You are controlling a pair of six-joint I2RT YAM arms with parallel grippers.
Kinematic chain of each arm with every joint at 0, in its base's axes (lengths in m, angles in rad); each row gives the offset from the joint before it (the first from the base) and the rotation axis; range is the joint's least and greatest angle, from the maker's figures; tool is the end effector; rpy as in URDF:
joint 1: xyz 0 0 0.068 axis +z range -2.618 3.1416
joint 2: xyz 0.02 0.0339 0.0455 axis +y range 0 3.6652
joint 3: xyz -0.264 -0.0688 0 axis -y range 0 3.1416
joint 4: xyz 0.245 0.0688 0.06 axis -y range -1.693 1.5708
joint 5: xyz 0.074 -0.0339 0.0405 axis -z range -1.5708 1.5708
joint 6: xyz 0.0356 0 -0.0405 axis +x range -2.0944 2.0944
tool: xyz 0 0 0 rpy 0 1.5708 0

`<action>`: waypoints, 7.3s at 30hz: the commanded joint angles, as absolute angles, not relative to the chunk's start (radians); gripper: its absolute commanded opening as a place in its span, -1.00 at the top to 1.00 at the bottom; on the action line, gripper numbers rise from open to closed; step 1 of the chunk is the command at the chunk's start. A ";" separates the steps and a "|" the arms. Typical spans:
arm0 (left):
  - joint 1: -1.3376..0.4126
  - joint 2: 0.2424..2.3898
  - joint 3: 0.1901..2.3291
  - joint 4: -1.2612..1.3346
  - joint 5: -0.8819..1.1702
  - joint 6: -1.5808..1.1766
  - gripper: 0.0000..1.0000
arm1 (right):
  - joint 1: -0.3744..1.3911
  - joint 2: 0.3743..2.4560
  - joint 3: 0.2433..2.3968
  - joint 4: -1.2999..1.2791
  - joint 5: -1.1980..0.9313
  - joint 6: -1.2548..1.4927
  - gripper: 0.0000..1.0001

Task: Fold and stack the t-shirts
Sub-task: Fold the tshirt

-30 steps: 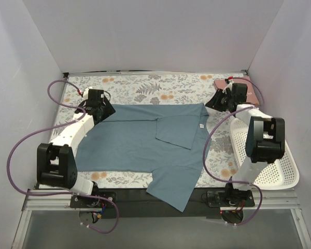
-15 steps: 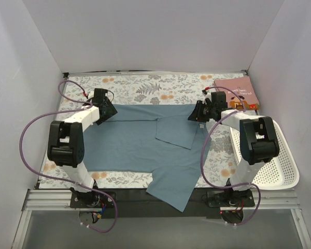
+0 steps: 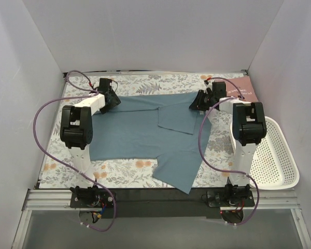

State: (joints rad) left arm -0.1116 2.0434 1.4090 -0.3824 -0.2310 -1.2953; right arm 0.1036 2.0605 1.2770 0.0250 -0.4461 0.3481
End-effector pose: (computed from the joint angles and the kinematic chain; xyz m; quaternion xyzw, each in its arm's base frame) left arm 0.4285 -0.0398 0.1593 -0.5592 0.7754 -0.0912 0.2789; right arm 0.4332 0.0605 0.1431 0.0225 0.8999 0.2843 0.3300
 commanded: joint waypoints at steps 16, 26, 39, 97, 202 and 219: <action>-0.098 1.872 1.524 -0.569 -0.324 -1.331 -0.37 | 0.074 1.947 1.525 -0.242 -0.370 0.206 0.22; -0.055 1.335 0.911 -0.733 -0.367 -1.473 -0.37 | 0.348 1.409 0.911 -0.350 -0.098 0.189 0.01; 0.081 1.290 0.749 -0.726 -0.419 -1.617 -0.30 | 0.433 1.055 0.615 -0.374 -0.061 0.170 -0.07; 0.101 1.405 0.729 -0.583 -0.459 -1.532 1.00 | 0.282 1.265 0.673 -0.264 0.075 0.403 0.14; -0.160 1.164 0.707 -0.384 -0.341 -1.304 -0.66 | 0.632 1.744 1.118 -0.446 0.170 0.291 0.03; -0.166 1.255 0.709 -0.341 -0.374 -1.290 -0.66 | 0.638 1.784 1.228 -0.498 0.253 0.190 0.97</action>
